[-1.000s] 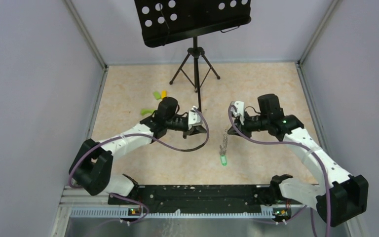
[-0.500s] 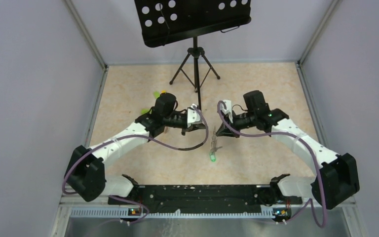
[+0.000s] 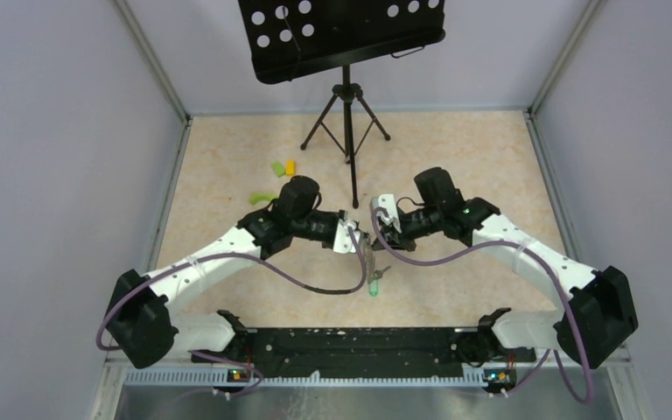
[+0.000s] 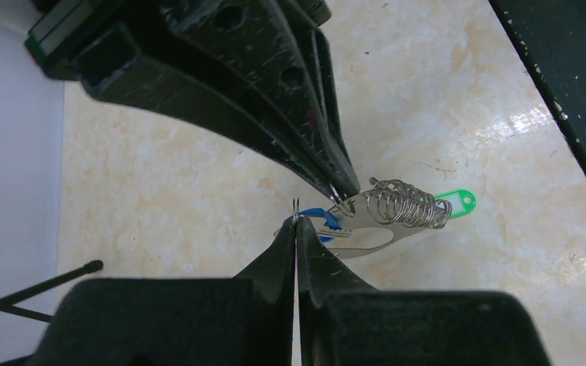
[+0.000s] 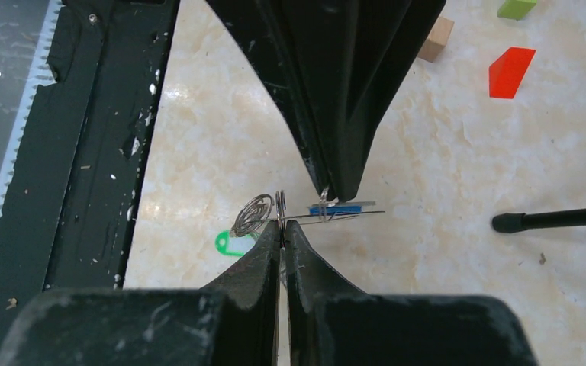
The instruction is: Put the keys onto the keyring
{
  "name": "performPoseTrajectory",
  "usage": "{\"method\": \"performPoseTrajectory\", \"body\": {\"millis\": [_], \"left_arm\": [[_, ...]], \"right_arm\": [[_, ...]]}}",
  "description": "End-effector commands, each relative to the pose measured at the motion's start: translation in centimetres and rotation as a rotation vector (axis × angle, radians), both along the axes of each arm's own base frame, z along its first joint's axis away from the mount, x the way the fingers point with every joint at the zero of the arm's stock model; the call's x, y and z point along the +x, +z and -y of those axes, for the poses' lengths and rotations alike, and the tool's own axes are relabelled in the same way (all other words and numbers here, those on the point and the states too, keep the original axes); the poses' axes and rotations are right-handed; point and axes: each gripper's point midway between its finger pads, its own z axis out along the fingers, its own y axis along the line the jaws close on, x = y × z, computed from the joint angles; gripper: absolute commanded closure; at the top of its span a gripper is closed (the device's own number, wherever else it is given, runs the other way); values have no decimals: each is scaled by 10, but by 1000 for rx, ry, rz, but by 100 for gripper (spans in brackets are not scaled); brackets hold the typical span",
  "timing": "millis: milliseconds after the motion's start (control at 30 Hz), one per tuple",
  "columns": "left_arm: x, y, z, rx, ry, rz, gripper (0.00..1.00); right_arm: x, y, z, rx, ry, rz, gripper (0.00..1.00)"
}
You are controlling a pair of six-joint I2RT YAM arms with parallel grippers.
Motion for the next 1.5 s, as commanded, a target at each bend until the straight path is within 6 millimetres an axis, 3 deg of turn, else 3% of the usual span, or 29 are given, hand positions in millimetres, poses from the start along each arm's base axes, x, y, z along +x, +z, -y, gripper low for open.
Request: {"method": "performPoseTrajectory", "body": {"millis": [0, 300, 1133, 1467], "left_arm": [[-10, 6, 1, -4, -70, 130, 100], [-20, 3, -4, -10, -106, 180, 100], [-12, -13, -1, 48, -122, 238, 100], [-19, -22, -3, 64, -154, 274, 100]], "right_arm": [[3, 4, -11, 30, 59, 81, 100], [3, 1, -13, 17, 51, 56, 100], [-9, -1, -15, 15, 105, -30, 100], [-9, -3, -16, 2, 93, -62, 100]]}}
